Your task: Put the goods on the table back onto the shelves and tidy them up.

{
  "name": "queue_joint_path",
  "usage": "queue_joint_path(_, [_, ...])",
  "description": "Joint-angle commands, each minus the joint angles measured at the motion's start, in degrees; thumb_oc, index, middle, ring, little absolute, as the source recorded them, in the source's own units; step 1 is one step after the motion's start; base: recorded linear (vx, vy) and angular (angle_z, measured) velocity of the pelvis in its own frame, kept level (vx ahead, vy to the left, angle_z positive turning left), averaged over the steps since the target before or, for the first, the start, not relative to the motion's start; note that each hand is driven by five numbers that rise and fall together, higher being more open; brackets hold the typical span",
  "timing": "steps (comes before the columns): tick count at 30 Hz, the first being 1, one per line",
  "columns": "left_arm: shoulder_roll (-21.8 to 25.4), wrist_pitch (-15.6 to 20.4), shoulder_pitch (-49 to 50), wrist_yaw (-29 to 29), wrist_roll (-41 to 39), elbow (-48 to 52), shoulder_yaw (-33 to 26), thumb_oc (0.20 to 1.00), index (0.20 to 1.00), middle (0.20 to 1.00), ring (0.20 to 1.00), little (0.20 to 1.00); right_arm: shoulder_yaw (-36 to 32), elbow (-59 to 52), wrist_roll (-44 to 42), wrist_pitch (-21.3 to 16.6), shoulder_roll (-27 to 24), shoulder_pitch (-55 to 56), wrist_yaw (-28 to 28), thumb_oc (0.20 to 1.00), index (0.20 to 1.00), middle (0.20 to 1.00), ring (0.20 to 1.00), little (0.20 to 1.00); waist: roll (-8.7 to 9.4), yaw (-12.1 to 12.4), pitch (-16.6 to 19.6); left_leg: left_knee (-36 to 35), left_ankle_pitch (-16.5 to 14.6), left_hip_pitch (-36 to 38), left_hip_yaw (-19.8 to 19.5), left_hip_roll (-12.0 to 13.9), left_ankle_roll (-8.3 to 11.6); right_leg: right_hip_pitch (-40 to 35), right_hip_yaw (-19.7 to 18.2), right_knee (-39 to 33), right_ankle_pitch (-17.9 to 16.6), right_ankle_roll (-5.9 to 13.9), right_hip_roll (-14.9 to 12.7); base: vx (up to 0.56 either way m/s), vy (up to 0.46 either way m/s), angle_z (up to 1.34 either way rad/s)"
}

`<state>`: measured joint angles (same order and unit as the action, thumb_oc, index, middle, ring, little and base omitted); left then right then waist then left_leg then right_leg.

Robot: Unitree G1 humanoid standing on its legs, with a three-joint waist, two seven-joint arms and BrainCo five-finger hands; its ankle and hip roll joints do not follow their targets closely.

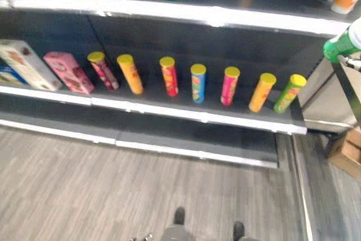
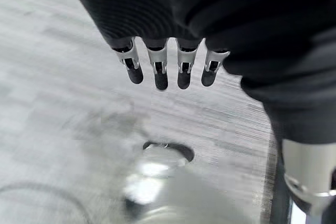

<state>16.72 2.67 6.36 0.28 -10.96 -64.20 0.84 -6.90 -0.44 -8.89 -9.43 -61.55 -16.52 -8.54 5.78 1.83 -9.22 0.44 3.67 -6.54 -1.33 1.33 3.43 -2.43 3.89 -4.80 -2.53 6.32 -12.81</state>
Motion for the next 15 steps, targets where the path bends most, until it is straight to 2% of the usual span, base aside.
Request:
queue_joint_path(1, [3.3,1.4,-1.3,0.9,1.3,-0.4,2.8,1.000,1.000,1.000,1.000,1.000,-1.6,1.4,0.4,-2.2,-0.9,-6.3,-2.1,0.200,0.200,0.200,0.200,0.200,1.14,3.0,4.1,1.6,-1.8,-5.7,0.8,1.4,1.18,-6.5,1.4,6.9,9.2,3.38,1.2,0.36,0.369,-0.17])
queue_joint_path(2, [3.9,1.2,-1.6,1.1,1.5,-0.5,2.8,1.000,1.000,1.000,1.000,1.000,-1.5,1.0,0.6,-2.1,-0.9,-7.1,-2.4,0.200,0.200,0.200,0.200,0.200,1.21,2.7,4.3,2.0,-3.1,-5.2,1.1,-0.1,-0.18,-4.9,0.9,10.1,7.1,4.00,-0.1,0.27,0.308,-0.13])
queue_joint_path(5, [4.7,1.1,-1.5,1.3,2.4,-1.1,2.8,1.000,1.000,1.000,1.000,1.000,-1.1,1.4,0.1,-2.4,-1.5,-9.6,-3.1,0.200,0.200,0.200,0.200,0.200,0.75,2.5,4.1,2.1,-4.9,-3.2,1.7,-1.9,-2.13,-1.2,0.6,18.1,1.9,4.38,-2.2,0.18,0.256,-0.05])
queue_joint_path(6, [5.0,1.2,-1.2,1.1,2.9,-1.1,3.0,1.000,1.000,1.000,1.000,1.000,-0.7,1.8,-0.4,-2.4,-2.2,-10.6,-2.9,0.200,0.200,0.200,0.200,0.200,0.75,2.3,3.5,2.2,-5.8,-2.0,1.7,-2.7,-3.00,-0.3,0.4,21.8,-1.3,3.98,-3.0,0.13,0.236,-0.08])
queue_joint_path(8, [5.7,1.2,-0.7,0.9,2.7,-0.4,3.4,1.000,1.000,1.000,1.000,1.000,0.3,3.6,-1.3,-2.8,-4.0,-12.3,-3.3,0.200,0.200,0.200,0.200,0.200,-0.64,1.8,2.3,2.0,-6.7,0.1,0.9,-2.9,-4.14,3.6,-0.1,29.4,-3.9,2.87,-3.2,0.15,0.240,0.02])
queue_joint_path(13, [5.6,1.5,-0.7,0.5,1.6,0.5,3.2,1.000,1.000,1.000,1.000,1.000,1.2,5.0,-2.7,-2.7,-5.8,-13.2,-2.5,0.200,0.200,0.200,0.200,0.200,-1.57,1.2,1.3,0.9,-7.4,2.7,-0.3,-2.7,-3.91,7.4,0.6,27.3,-0.7,2.11,-1.9,0.11,0.051,0.14])
queue_joint_path(14, [5.5,1.6,-1.0,0.3,1.3,0.5,3.3,1.000,1.000,1.000,1.000,1.000,1.4,5.3,-3.3,-2.7,-6.0,-13.4,-2.3,0.200,0.200,0.200,0.200,0.200,-1.92,1.0,0.8,0.6,-7.5,3.4,-0.8,-2.6,-3.81,9.0,1.0,24.6,1.9,1.91,-0.9,0.18,-0.061,0.13])
queue_joint_path(15, [5.1,1.6,-1.0,0.0,0.8,0.5,3.5,1.000,1.000,1.000,1.000,1.000,1.5,6.1,-4.6,-2.7,-6.7,-13.2,-2.3,0.200,0.200,0.200,0.200,0.200,-2.02,-0.1,-0.6,0.3,-8.3,5.5,-2.2,-2.8,-3.23,10.0,0.8,15.9,2.8,2.30,1.4,0.24,-0.082,-0.02])
